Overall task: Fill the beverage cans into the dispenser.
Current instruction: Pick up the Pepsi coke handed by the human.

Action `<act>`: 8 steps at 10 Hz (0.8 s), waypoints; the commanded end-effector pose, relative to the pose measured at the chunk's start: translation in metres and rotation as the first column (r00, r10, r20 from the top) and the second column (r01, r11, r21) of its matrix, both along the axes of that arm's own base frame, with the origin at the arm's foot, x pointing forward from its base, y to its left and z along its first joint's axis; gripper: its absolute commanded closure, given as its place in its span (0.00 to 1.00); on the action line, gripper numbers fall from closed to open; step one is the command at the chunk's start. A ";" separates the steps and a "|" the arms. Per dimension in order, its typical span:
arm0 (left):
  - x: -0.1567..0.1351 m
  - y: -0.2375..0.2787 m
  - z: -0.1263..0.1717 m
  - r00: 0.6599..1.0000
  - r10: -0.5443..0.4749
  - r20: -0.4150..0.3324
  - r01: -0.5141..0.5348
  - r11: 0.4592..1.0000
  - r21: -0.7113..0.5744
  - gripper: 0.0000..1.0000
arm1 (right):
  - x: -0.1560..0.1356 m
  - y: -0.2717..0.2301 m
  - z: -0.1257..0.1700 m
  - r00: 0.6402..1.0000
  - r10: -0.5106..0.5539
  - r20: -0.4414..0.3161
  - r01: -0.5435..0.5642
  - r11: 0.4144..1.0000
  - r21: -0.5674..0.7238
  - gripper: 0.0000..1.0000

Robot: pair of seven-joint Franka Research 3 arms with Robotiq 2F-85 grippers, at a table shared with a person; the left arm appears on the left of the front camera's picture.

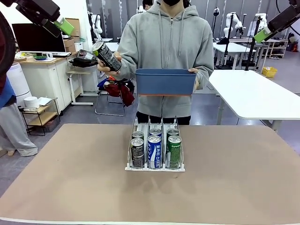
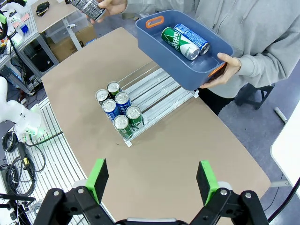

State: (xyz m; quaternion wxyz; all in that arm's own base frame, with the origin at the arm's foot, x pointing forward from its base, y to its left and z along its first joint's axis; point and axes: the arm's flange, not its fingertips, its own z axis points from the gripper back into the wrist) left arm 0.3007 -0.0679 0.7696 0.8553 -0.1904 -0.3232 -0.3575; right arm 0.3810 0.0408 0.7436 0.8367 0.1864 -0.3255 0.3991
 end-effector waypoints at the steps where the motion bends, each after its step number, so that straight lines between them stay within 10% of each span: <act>1: 0.000 0.001 0.000 1.000 0.005 0.000 -0.005 1.000 0.007 0.00 | 0.000 0.001 -0.001 1.000 0.002 -0.002 -0.002 1.000 -0.001 0.00; 8: 0.000 0.000 0.000 1.000 0.000 0.000 0.000 1.000 0.000 0.00 | 0.000 0.001 -0.001 1.000 0.002 -0.002 -0.002 1.000 -0.001 0.00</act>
